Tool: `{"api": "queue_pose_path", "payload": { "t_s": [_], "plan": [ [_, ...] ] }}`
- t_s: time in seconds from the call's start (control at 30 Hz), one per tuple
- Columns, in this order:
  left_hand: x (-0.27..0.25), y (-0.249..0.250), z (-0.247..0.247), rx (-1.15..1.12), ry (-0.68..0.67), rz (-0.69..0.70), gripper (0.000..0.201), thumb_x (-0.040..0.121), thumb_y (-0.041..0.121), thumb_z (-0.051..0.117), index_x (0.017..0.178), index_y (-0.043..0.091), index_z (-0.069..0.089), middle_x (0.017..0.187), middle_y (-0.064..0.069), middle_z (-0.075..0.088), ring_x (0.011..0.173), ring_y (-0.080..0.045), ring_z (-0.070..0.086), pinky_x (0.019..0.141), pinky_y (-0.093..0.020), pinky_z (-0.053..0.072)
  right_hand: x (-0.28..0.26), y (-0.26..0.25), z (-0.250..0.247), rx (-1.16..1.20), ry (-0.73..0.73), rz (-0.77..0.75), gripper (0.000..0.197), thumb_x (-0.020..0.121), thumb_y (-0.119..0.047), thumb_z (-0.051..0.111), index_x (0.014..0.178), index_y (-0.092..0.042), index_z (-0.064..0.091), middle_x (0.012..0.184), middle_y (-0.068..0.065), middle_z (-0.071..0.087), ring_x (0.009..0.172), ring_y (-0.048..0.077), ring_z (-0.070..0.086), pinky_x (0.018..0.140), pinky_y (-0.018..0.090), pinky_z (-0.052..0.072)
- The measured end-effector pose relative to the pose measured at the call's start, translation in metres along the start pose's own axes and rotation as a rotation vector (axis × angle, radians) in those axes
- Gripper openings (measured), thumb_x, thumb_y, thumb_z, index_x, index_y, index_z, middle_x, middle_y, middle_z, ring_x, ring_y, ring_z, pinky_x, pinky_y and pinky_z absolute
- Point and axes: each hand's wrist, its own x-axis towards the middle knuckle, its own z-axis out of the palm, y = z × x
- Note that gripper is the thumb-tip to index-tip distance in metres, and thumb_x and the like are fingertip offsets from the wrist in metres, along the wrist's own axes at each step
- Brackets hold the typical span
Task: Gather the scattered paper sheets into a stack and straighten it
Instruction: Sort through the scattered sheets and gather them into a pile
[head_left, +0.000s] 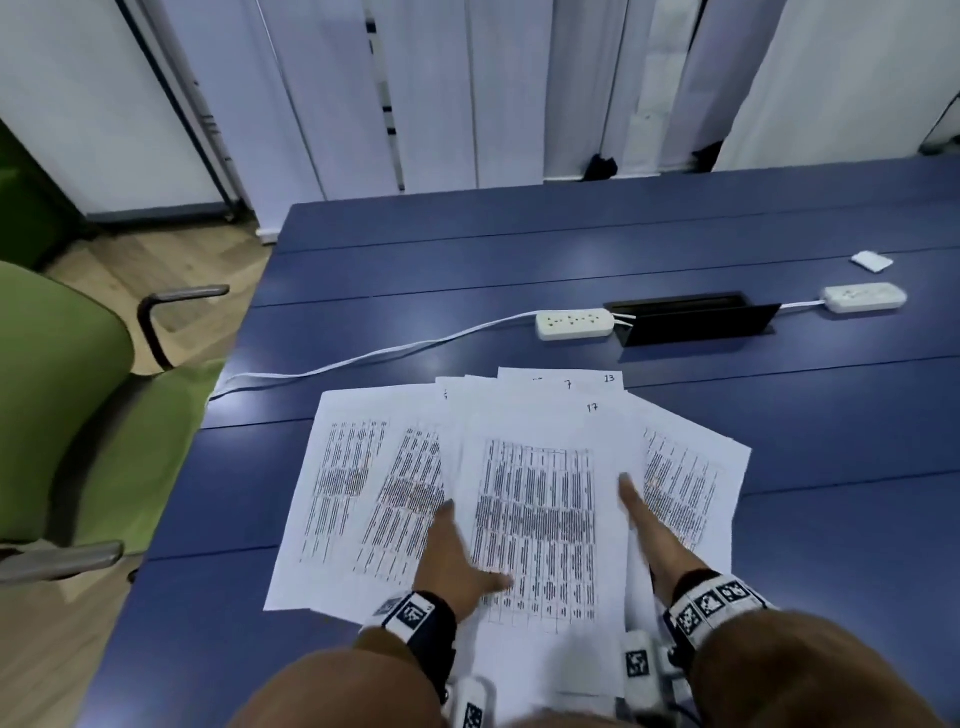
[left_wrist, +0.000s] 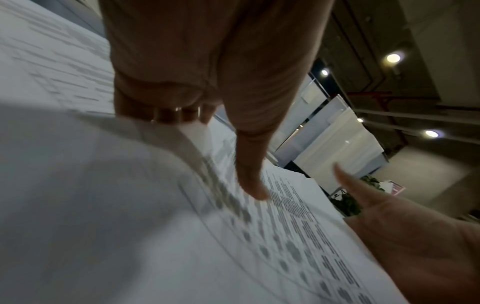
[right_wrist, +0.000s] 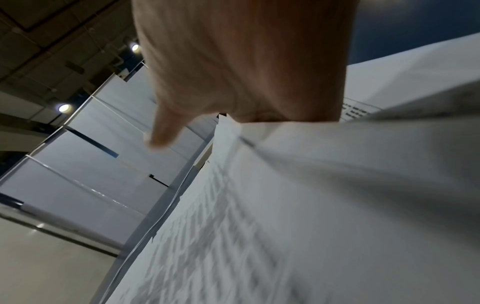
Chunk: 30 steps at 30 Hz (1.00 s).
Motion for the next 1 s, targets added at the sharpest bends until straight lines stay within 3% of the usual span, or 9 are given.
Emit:
{"api": "queue_pose_path", "payload": {
  "t_s": [0.1, 0.2, 0.3, 0.47, 0.6, 0.67, 0.7, 0.83, 1.0],
  "plan": [
    [0.002, 0.000, 0.000, 0.255, -0.138, 0.043, 0.125, 0.057, 0.074, 0.073, 0.154, 0.020, 0.016, 0.160, -0.006, 0.019, 0.146, -0.026, 0.022, 0.118, -0.044, 0.025, 0.004, 0.006, 0.002, -0.119, 0.027, -0.095, 0.090, 0.073, -0.038, 0.080, 0.146, -0.017, 0.032, 0.149, 0.005, 0.041, 0.138, 0.027, 0.036, 0.113, 0.045, 0.022],
    [0.013, 0.001, -0.024, 0.268, 0.107, 0.019, 0.094, 0.067, 0.073, 0.066, 0.142, 0.023, 0.041, 0.146, -0.010, 0.037, 0.135, -0.031, 0.037, 0.108, -0.052, 0.037, 0.008, 0.017, 0.002, -0.156, 0.182, -0.061, 0.081, 0.074, -0.004, 0.077, 0.142, -0.005, 0.034, 0.144, 0.015, 0.046, 0.135, 0.033, 0.040, 0.112, 0.045, 0.026],
    [0.026, -0.011, -0.065, 0.330, 0.416, -0.142, 0.083, 0.078, 0.055, 0.070, 0.145, 0.019, 0.035, 0.149, -0.010, 0.035, 0.136, -0.034, 0.031, 0.104, -0.055, 0.036, 0.014, 0.023, -0.001, -0.122, 0.220, -0.023, 0.081, 0.075, 0.001, 0.074, 0.144, -0.002, 0.031, 0.147, 0.019, 0.041, 0.137, 0.036, 0.036, 0.113, 0.046, 0.024],
    [0.039, -0.043, -0.096, 0.342, 0.361, -0.194, 0.106, 0.074, 0.047, 0.079, 0.152, 0.011, 0.016, 0.149, -0.018, 0.032, 0.130, -0.039, 0.042, 0.104, -0.049, 0.041, 0.012, 0.018, 0.000, -0.021, 0.246, 0.028, 0.083, 0.078, 0.009, 0.068, 0.146, 0.002, 0.022, 0.151, 0.020, 0.031, 0.142, 0.038, 0.024, 0.115, 0.046, 0.016],
    [0.043, -0.042, -0.099, 0.240, 0.301, -0.195, 0.070, 0.078, 0.045, 0.076, 0.128, 0.007, 0.046, 0.127, -0.016, 0.059, 0.107, -0.032, 0.059, 0.087, -0.034, 0.046, 0.021, 0.020, 0.003, -0.028, 0.248, 0.037, 0.072, 0.081, 0.007, 0.066, 0.143, -0.001, 0.031, 0.149, 0.019, 0.036, 0.140, 0.037, 0.029, 0.115, 0.047, 0.018],
    [0.045, -0.043, -0.102, 0.275, 0.299, -0.158, 0.045, 0.085, 0.045, 0.068, 0.110, 0.007, 0.059, 0.111, -0.016, 0.066, 0.096, -0.031, 0.061, 0.089, -0.034, 0.049, 0.021, 0.018, 0.008, 0.003, 0.239, 0.011, 0.069, 0.083, 0.008, 0.064, 0.143, -0.003, 0.033, 0.149, 0.017, 0.038, 0.139, 0.035, 0.031, 0.115, 0.047, 0.019],
    [0.047, -0.044, -0.105, 0.245, 0.323, -0.157, 0.043, 0.088, 0.044, 0.065, 0.108, 0.006, 0.063, 0.109, -0.016, 0.068, 0.098, -0.032, 0.062, 0.093, -0.037, 0.049, 0.020, 0.017, 0.010, 0.019, 0.243, -0.012, 0.069, 0.084, 0.009, 0.062, 0.144, -0.003, 0.031, 0.149, 0.016, 0.038, 0.139, 0.035, 0.032, 0.115, 0.046, 0.019],
    [0.053, -0.056, -0.138, 0.307, 0.463, -0.307, 0.059, 0.092, 0.049, 0.056, 0.136, 0.011, 0.053, 0.142, -0.017, 0.047, 0.130, -0.040, 0.039, 0.103, -0.047, 0.037, 0.023, 0.018, 0.014, -0.025, 0.293, -0.040, 0.063, 0.085, 0.008, 0.063, 0.142, 0.000, 0.036, 0.145, 0.018, 0.044, 0.134, 0.037, 0.039, 0.112, 0.045, 0.026],
    [0.054, -0.076, -0.154, 0.447, 0.481, -0.399, 0.061, 0.077, 0.057, 0.070, 0.120, 0.017, 0.055, 0.143, -0.013, 0.035, 0.127, -0.042, 0.032, 0.100, -0.054, 0.036, 0.030, 0.018, 0.020, -0.132, 0.344, -0.031, 0.055, 0.085, -0.003, 0.067, 0.134, 0.005, 0.043, 0.148, 0.017, 0.039, 0.135, 0.038, 0.037, 0.112, 0.047, 0.026]
  ]
}}
